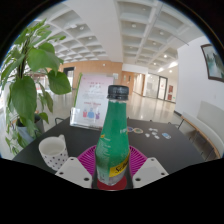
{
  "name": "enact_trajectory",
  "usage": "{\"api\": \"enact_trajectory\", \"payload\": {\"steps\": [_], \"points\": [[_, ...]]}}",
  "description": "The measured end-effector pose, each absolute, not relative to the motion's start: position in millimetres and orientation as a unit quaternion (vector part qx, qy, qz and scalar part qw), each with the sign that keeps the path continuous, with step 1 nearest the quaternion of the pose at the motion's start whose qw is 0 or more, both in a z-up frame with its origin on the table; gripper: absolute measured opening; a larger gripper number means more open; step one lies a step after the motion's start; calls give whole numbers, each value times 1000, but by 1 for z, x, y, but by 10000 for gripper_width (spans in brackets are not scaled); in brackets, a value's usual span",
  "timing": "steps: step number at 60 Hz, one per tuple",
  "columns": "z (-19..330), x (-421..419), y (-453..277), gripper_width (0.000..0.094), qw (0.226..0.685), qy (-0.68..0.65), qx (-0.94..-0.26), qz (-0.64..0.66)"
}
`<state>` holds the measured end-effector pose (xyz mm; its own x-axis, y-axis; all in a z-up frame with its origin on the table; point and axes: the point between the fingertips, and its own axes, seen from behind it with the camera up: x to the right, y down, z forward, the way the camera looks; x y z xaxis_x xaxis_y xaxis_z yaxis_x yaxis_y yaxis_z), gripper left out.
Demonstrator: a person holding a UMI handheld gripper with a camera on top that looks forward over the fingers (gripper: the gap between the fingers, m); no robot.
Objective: Pour water
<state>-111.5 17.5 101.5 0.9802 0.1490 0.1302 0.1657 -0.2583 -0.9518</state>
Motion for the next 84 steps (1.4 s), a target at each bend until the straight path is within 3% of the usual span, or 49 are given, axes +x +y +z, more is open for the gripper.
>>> {"api": "enact_trajectory", "payload": {"steps": [6,15,23,27,30,55,70,84], "points": [[71,-79,10,416,582,-108,-806,-5],[69,-104,13,414,608,-97,-788,-10],[65,-101,11,606,592,-90,-801,-15],[62,-102,5,882,580,-94,-809,-13],[67,-102,-7,843,576,-94,-812,-12],[116,-77,-165,858,571,-68,-815,-65],[110,-90,-247,849,565,-80,-819,-67],[106,-92,-268,853,563,-56,-823,-53]]}}
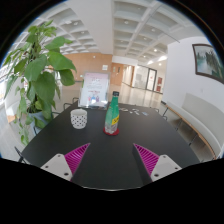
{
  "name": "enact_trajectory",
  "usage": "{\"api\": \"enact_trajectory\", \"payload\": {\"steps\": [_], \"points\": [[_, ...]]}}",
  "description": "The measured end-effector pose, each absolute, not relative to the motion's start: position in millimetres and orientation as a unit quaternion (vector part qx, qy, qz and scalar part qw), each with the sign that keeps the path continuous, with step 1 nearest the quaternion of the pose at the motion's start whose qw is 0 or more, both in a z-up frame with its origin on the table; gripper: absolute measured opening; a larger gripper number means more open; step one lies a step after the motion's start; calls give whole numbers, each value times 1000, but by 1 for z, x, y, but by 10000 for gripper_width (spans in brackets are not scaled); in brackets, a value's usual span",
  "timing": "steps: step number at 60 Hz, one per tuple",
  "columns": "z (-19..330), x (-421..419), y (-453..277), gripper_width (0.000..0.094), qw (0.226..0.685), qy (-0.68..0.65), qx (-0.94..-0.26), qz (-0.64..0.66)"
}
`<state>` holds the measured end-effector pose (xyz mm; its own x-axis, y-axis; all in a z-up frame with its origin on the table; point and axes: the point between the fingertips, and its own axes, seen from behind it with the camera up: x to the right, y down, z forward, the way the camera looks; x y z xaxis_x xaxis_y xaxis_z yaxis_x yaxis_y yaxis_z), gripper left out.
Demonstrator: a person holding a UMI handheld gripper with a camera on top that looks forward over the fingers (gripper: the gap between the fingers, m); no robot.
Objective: Pour water
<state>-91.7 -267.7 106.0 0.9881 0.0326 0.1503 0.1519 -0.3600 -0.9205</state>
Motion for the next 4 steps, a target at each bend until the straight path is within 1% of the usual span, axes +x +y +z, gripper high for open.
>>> {"api": "enact_trajectory", "payload": {"steps": [4], "points": [[109,-92,-267,851,567,-54,-820,-52]]}}
